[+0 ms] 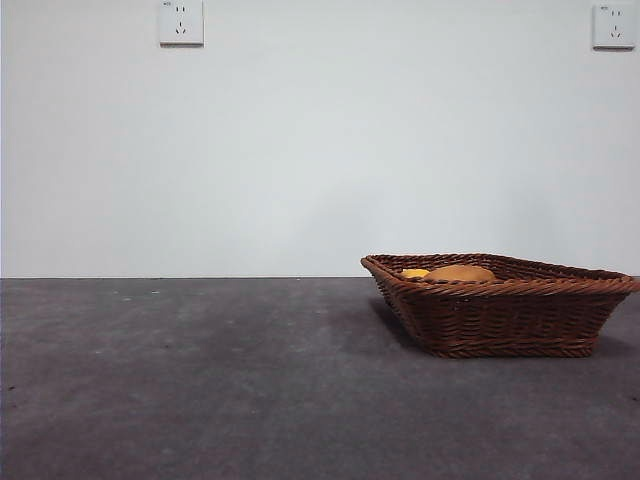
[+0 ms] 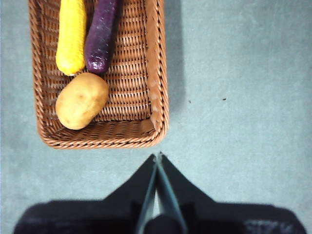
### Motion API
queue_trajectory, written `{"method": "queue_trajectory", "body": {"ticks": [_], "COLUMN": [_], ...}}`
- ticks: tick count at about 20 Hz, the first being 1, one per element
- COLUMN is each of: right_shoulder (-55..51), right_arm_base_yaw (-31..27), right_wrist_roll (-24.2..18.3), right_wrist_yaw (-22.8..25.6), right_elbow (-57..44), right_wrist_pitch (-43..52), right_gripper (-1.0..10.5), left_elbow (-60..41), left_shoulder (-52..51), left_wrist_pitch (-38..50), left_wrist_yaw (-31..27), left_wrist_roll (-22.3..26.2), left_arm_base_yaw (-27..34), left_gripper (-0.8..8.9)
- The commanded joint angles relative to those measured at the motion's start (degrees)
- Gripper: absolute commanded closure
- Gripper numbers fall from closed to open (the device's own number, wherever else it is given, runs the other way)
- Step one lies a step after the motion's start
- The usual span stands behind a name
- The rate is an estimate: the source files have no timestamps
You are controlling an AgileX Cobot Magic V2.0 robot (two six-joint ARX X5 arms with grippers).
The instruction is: Help me put the vegetables on the table into the basket
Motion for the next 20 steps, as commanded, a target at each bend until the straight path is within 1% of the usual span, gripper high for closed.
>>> {"method": "queue_trajectory", "body": {"ticks": [1,3,7,10,12,14,15,16,20], "right_shoulder": [0.57,0.57,0.59,0.59,0.59,0.59,0.59,0.59,0.59], "right_arm_base_yaw": [0.02,0.00,0.00,0.00,0.00,0.00,0.00,0.00,0.00], "right_wrist_roll": [0.39,0.39,0.39,0.39,0.39,0.39,0.39,0.39,0.39], "right_wrist_yaw": [0.07,0.09,0.07,0.09,0.09,0.07,0.07,0.07,0.07], "right_elbow": [-0.24,-0.24,-0.24,-0.24,-0.24,-0.24,-0.24,-0.24,-0.24], "right_wrist_pitch": [-1.18,-0.09,7.23,15.06,20.94,26.23,28.72,30.58,35.45], "right_gripper": [9.5,9.5,9.5,9.5,9.5,9.5,9.5,9.5,9.5], "left_elbow": [-2.38,-2.38,-2.38,-2.38,-2.38,-2.38,-2.38,-2.38,-2.38], "left_shoulder": [-3.08,-6.40,-8.15,-8.15,-8.15,-8.15,-8.15,-8.15,-8.15], "left_wrist_pitch": [-1.86,-6.19,-6.21,-6.23,-6.23,-6.23,-6.21,-6.10,-5.77], "left_wrist_yaw": [3.76,6.23,9.92,10.19,8.94,8.66,8.70,8.72,8.74], "left_wrist_roll": [-0.57,0.77,-0.37,0.09,-0.11,-3.91,-6.86,-7.82,-7.76], "left_arm_base_yaw": [0.11,0.11,-0.20,-2.08,-3.04,-3.56,-3.72,-3.85,-4.98], "left_gripper": [8.14,8.14,8.14,8.14,8.14,8.14,8.14,8.14,8.14]}}
